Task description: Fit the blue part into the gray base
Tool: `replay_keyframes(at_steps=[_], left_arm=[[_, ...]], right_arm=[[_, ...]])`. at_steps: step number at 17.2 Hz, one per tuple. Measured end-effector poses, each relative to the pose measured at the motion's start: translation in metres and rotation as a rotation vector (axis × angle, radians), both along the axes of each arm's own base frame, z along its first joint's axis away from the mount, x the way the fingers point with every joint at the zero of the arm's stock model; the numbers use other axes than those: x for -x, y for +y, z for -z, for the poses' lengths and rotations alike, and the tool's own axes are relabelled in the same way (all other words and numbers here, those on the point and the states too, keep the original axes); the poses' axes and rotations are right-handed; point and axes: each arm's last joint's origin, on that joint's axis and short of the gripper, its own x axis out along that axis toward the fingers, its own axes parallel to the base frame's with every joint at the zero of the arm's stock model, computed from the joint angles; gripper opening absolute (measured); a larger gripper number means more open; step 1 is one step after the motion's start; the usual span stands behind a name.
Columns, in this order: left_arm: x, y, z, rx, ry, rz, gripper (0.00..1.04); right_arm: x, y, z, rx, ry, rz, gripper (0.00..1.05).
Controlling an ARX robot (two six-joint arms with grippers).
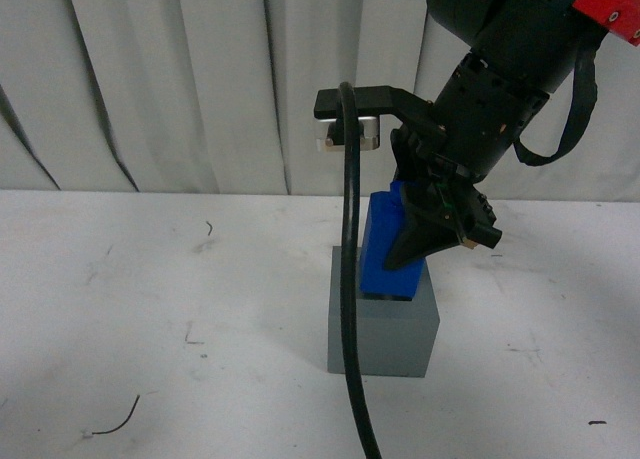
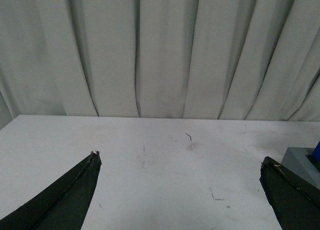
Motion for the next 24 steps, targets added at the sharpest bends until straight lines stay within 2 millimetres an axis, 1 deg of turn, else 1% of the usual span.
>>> replay_keyframes(at_steps=[3,6,11,12,14,18,19,20,22,23,24], left_arm=[[0.0,0.0,0.0,0.0,0.0,-0.001,0.98],[0.0,0.0,0.0,0.0,0.0,0.0,0.98],[0.0,0.0,0.0,0.0,0.0,0.0,0.98],[0.0,0.0,0.0,0.0,0.0,0.0,0.98],[0.0,0.0,0.0,0.0,0.0,0.0,0.98],[0.0,0.0,0.0,0.0,0.0,0.0,0.98],[0.0,0.0,0.0,0.0,0.0,0.0,0.98],[0.0,0.0,0.0,0.0,0.0,0.0,0.98],[0.0,0.0,0.0,0.0,0.0,0.0,0.98],[0.0,0.0,0.0,0.0,0.0,0.0,0.98],[0.0,0.0,0.0,0.0,0.0,0.0,0.98]], right_arm=[[0.002,0.005,0.007,0.018,0.004,0.011,0.47],[0.002,0.005,0.008,0.019,-0.005,0.004,0.47],[-0.005,0.007,0.011,0.028,-0.018,-0.021,0.47],[-0.006,0.007,0.017,0.037,-0.01,-0.029,0.47],[-0.008,0.005,0.021,0.035,-0.003,-0.041,0.47],[-0.01,0.003,0.022,0.034,-0.014,-0.046,0.47],[-0.01,0.003,0.022,0.033,-0.014,-0.045,0.48],[-0.01,0.003,0.022,0.034,-0.012,-0.041,0.59],[-0.009,0.002,0.023,0.04,-0.001,-0.036,0.84],[-0.009,0.002,0.023,0.039,0.0,-0.036,0.93],[-0.009,0.002,0.023,0.039,0.001,-0.035,1.0]])
